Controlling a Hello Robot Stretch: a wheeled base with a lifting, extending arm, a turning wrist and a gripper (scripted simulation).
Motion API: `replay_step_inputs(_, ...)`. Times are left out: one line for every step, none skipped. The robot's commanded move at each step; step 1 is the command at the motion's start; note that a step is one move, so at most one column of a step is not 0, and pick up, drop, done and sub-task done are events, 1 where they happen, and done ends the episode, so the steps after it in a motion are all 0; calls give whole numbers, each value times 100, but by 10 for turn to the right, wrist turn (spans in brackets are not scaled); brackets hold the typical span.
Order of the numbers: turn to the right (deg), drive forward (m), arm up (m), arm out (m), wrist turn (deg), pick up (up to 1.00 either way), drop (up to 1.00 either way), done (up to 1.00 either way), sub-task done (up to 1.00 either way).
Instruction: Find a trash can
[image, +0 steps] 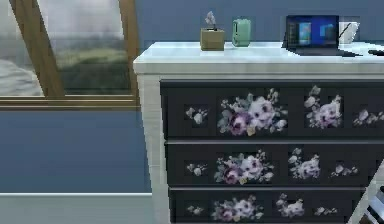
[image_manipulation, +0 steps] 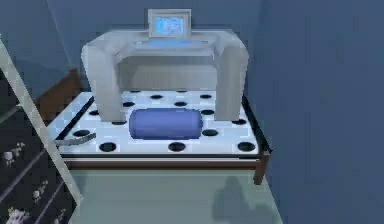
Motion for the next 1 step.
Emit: replay_step_inputs(-450,0,0,0,0,0,0,0,0)
